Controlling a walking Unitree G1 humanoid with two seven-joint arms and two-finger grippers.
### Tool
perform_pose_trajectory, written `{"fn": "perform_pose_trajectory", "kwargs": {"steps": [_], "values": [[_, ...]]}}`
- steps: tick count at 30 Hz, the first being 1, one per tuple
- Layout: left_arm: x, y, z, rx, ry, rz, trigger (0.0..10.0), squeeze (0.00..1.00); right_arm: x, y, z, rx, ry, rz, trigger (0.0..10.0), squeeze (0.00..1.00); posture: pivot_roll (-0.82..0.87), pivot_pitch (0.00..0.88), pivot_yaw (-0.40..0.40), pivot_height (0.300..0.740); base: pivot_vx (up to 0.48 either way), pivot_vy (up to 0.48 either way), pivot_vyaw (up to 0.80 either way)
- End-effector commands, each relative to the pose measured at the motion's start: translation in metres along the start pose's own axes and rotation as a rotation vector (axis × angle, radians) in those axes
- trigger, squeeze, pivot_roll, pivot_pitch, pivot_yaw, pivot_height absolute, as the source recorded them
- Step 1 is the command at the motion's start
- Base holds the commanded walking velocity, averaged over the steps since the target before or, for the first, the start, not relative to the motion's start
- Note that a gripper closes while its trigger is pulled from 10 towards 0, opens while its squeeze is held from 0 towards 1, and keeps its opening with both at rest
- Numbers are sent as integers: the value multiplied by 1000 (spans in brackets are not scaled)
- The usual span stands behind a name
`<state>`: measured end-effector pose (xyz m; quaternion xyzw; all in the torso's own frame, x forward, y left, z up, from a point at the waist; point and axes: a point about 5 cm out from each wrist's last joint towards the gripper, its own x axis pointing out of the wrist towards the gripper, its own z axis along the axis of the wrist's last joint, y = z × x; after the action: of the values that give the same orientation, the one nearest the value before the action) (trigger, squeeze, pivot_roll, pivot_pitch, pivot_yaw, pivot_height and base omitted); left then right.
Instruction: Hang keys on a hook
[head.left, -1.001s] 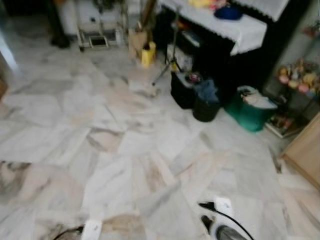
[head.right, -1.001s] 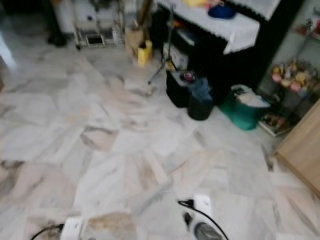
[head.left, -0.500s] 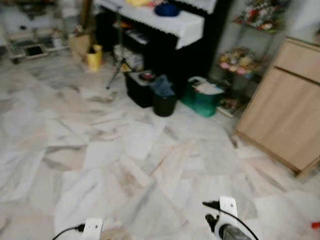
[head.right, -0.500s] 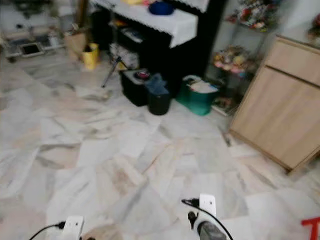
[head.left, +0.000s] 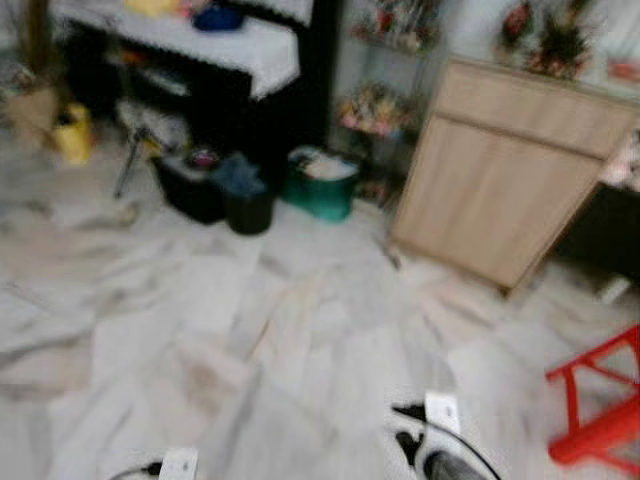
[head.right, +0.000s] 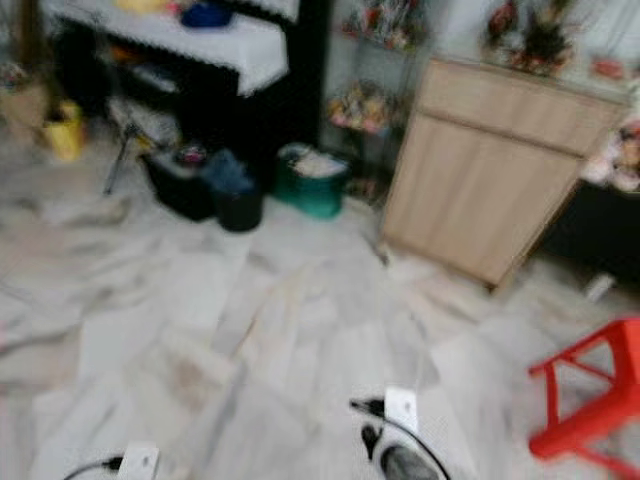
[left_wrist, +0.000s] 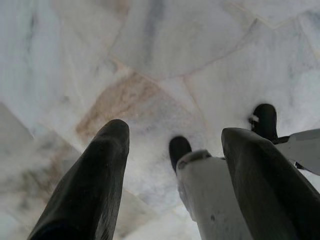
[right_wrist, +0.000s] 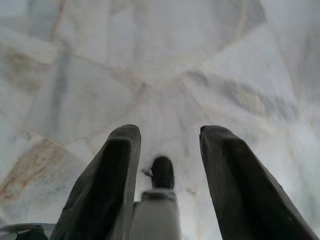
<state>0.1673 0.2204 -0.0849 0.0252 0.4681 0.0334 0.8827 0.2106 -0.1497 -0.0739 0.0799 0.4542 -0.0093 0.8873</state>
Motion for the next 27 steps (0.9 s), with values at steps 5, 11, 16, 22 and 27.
{"fn": "perform_pose_trajectory", "kwargs": {"steps": [5,11,16,22,27], "values": [[-1,0,-5,13,16,-4,10000,0,0,-1,4,-1,-10,-5,10000,0,73,0,-49,740,0,0,-775],[0,-1,-3,17,12,-7,10000,0,0,-1,4,0,-10,-5,10000,0,73,0,-49,740,0,0,-775],[0,-2,-2,18,7,-9,10000,0,0,-1,5,-1,-11,-4,10000,0,72,0,-51,740,0,0,-775],[0,-2,-1,16,4,-8,10000,0,0,-2,5,-7,-12,-2,10000,0,75,0,-54,740,0,0,-775],[0,-2,-1,19,3,-7,10000,0,0,-2,6,-14,-20,-4,10000,0,76,0,-55,740,0,0,-245]]}}
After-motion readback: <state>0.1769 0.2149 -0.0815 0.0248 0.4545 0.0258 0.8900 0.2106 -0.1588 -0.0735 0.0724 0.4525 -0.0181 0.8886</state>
